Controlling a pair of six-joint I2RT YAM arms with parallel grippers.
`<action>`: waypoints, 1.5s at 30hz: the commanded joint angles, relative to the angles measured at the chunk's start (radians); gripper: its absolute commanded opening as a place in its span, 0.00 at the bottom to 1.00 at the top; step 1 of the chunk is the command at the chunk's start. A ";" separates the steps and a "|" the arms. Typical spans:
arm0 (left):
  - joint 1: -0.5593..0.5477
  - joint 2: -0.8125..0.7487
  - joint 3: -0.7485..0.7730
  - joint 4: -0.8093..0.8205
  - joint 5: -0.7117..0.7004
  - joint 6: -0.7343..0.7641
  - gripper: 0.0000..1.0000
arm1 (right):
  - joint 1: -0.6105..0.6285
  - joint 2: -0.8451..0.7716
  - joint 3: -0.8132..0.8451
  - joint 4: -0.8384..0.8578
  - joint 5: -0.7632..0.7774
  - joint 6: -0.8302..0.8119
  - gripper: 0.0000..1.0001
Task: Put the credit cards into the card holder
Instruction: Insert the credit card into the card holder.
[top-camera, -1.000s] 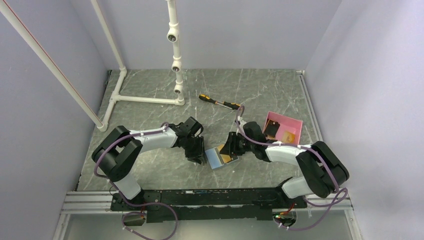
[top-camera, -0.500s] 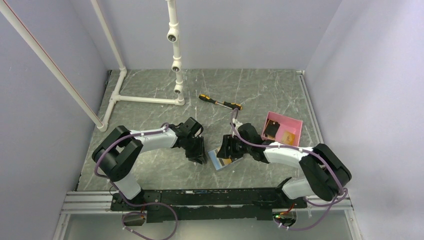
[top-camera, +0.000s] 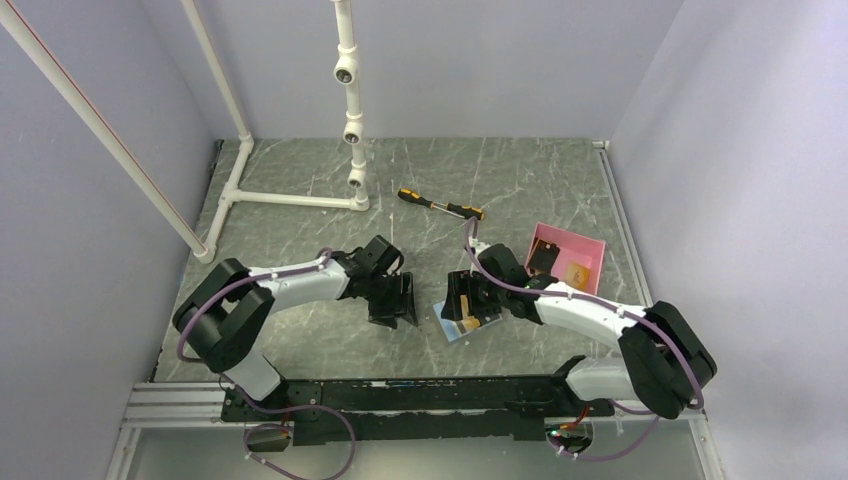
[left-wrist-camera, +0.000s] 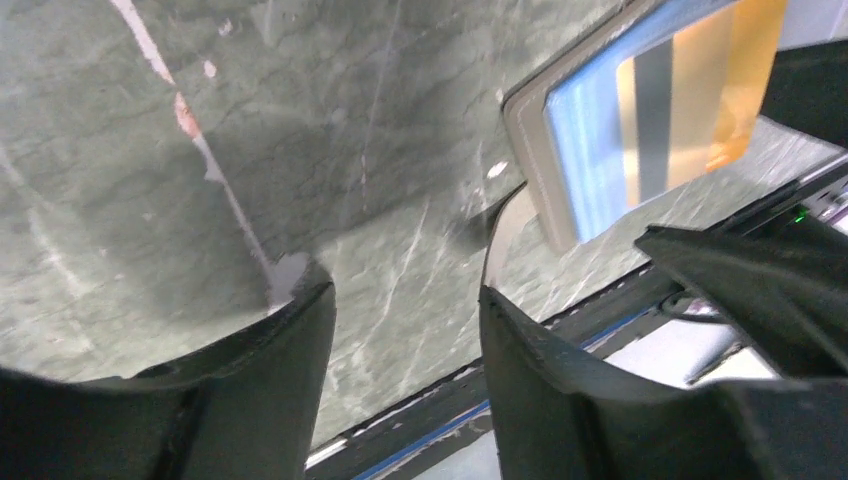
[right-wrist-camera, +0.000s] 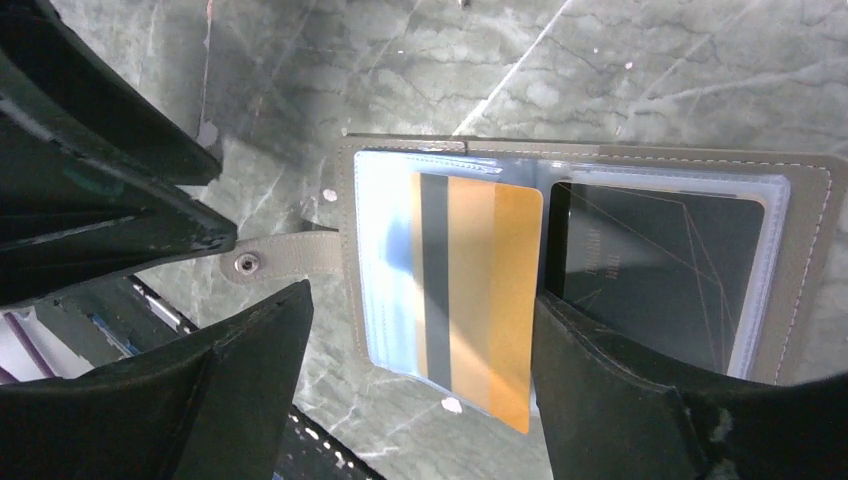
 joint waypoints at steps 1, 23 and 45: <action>-0.005 -0.083 -0.041 0.017 0.017 0.016 0.67 | -0.004 -0.048 0.073 -0.100 0.005 -0.021 0.80; -0.079 0.024 -0.016 0.146 0.081 -0.021 0.49 | -0.005 -0.011 0.083 -0.138 0.080 -0.063 0.77; -0.078 -0.016 -0.025 0.045 -0.018 0.007 0.31 | 0.007 -0.075 0.070 -0.065 -0.057 -0.003 0.77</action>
